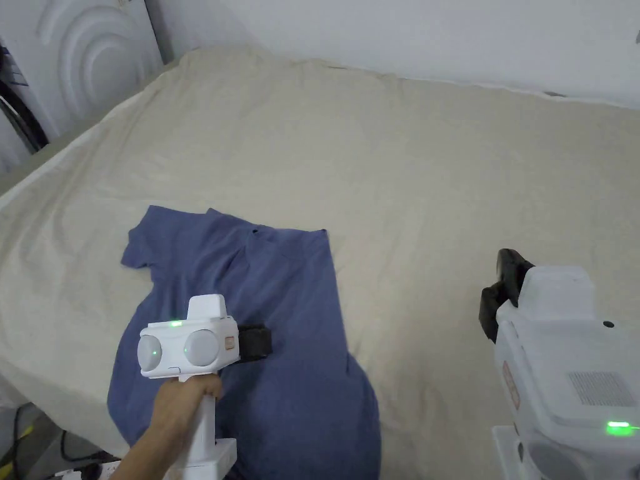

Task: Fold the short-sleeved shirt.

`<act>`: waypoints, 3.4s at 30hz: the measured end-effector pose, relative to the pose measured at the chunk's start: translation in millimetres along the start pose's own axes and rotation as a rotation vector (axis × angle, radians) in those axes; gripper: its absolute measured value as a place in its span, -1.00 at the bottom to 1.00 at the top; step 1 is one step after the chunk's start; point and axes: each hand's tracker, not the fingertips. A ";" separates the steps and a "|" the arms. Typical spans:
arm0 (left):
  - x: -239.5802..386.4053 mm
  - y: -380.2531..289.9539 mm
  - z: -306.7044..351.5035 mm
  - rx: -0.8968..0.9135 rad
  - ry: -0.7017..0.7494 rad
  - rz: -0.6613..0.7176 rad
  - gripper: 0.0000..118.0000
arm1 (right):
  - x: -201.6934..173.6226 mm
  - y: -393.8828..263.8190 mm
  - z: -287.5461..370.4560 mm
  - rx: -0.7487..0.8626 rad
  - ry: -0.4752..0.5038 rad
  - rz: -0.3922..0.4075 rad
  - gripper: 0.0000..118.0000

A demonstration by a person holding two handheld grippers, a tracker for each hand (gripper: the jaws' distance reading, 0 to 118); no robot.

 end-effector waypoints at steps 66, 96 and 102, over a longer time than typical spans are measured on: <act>381.4 -83.4 21.5 -0.072 -0.430 -0.660 -0.21 | 199.7 -62.7 127.8 -0.069 -0.446 -0.167 -0.98; 206.5 4.4 193.7 0.815 -0.350 -0.331 -1.00 | 173.0 -5.9 130.0 0.089 -0.391 -0.112 -0.97; 207.1 5.9 168.7 0.544 -0.323 -0.295 -1.00 | 171.4 -9.5 129.9 0.078 -0.390 -0.114 -0.97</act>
